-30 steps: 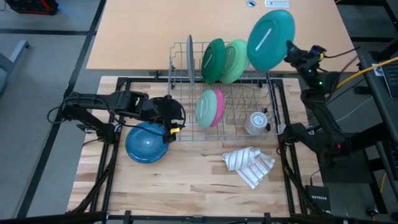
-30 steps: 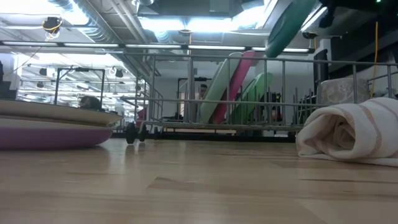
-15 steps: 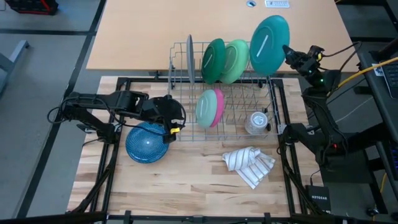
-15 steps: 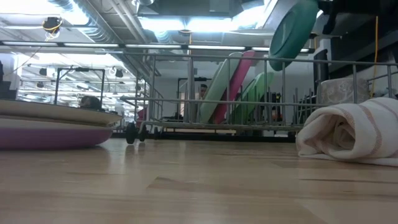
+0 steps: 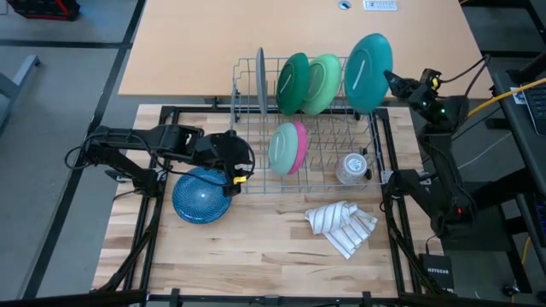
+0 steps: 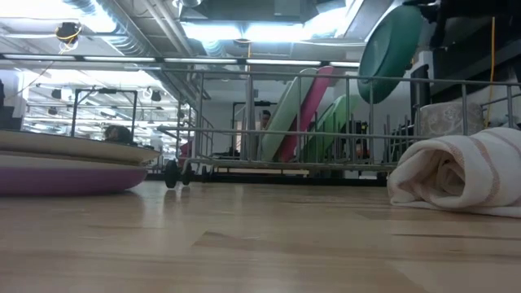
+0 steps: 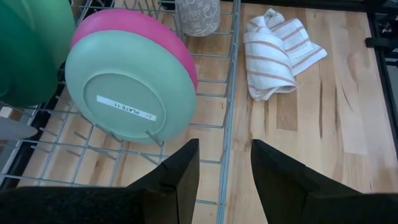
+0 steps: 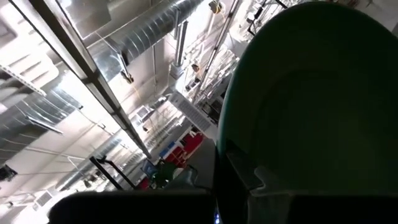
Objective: Sort dishes
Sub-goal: Put the blue plate in the dish rack
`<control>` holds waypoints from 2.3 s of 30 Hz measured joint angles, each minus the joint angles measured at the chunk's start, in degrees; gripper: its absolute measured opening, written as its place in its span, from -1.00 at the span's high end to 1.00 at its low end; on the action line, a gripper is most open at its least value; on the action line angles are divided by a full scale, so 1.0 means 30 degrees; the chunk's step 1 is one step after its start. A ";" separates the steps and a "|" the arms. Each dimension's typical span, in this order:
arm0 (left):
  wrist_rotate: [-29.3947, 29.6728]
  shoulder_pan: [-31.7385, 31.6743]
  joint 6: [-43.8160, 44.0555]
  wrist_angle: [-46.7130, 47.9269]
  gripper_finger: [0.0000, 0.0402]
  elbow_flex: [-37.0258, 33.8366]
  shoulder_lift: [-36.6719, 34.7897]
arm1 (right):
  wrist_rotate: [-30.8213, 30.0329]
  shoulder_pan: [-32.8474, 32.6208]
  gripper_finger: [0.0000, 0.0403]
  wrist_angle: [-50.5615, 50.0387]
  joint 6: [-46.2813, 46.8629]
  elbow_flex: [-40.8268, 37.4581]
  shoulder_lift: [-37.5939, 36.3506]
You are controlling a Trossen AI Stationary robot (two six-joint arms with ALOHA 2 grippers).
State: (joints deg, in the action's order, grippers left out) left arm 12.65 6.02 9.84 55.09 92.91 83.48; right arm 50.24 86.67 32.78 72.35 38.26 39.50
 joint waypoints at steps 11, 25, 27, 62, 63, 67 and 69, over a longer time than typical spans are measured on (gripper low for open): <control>0.0004 0.0000 -0.0340 0.0000 0.34 0.0004 0.0000 | 0.0202 -0.0007 0.96 -0.4647 -0.2098 0.0007 -0.3320; 0.0003 0.0000 -0.0290 -0.0007 0.34 -0.0003 0.0007 | -0.0378 0.0000 0.96 -0.6384 -0.2744 -0.1190 -0.4506; 0.0005 -0.0007 -0.0290 -0.0010 0.34 0.0002 0.0007 | -0.0604 -0.0007 0.96 -0.6392 -0.2729 -0.1720 -0.4507; 0.0005 0.0130 0.0220 -0.0178 0.34 -0.0003 0.0007 | -1.2006 -0.6626 0.96 0.1153 0.1316 -0.5581 -0.3931; 0.0010 0.0193 0.0197 -0.0177 0.34 -0.0003 0.0007 | -1.2520 -0.6959 0.96 0.1237 0.1315 -0.5581 -0.3938; 0.0010 0.0527 0.0067 -0.0168 0.34 -0.0003 0.0007 | -1.3296 -0.7852 0.96 0.2570 0.0782 -0.5581 -0.3953; 0.0005 0.0648 0.0060 -0.0168 0.34 0.0004 0.0007 | -1.4014 -0.7935 0.96 0.2654 0.0578 -0.5581 -0.3953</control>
State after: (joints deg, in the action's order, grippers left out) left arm 12.67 7.96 10.02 54.59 92.92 83.50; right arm 8.20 62.87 40.74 74.08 21.52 27.64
